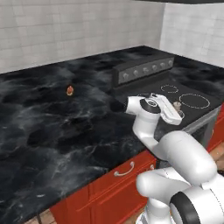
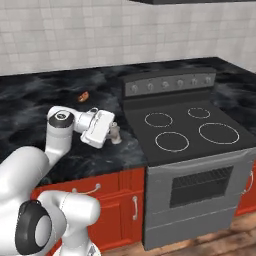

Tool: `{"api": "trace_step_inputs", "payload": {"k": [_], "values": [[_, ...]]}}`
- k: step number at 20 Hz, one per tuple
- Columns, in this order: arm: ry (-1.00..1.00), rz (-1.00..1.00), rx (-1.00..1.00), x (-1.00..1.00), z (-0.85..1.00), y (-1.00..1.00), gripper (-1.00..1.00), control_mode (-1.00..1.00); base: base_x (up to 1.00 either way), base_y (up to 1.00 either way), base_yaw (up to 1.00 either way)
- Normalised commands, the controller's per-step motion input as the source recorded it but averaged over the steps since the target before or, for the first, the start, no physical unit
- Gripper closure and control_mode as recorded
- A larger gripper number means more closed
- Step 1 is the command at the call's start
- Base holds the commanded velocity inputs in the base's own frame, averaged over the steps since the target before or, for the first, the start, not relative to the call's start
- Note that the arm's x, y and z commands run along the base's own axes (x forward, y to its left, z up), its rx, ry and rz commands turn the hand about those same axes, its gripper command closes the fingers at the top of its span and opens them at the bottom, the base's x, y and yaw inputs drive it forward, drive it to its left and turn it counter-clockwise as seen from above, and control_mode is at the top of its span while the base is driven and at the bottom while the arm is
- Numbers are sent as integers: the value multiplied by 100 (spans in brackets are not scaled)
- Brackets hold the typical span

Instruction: Pick the candle and jar from the dining table and place them in the open cabinet. Close the cabinet after placing the objects.

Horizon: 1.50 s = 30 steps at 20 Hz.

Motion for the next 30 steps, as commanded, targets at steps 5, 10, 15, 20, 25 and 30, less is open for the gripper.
{"api": "trace_step_inputs", "payload": {"k": [5, 10, 15, 20, 25, 30], "values": [[0, 0, 0, 0, 0, 0, 100, 100, -1, -5, -64], [0, 0, 0, 0, 0, 0, 100, 100, 0, -16, -64], [0, 0, 0, 0, 0, 0, 100, 100, 9, -21, -63], [0, 0, 0, 0, 0, 0, 100, 100, 24, -19, -62], [0, 0, 0, 0, 0, 0, 100, 100, 49, -4, -57], [0, 0, 0, 0, 0, 0, 100, 100, 62, -1, -51]]}}
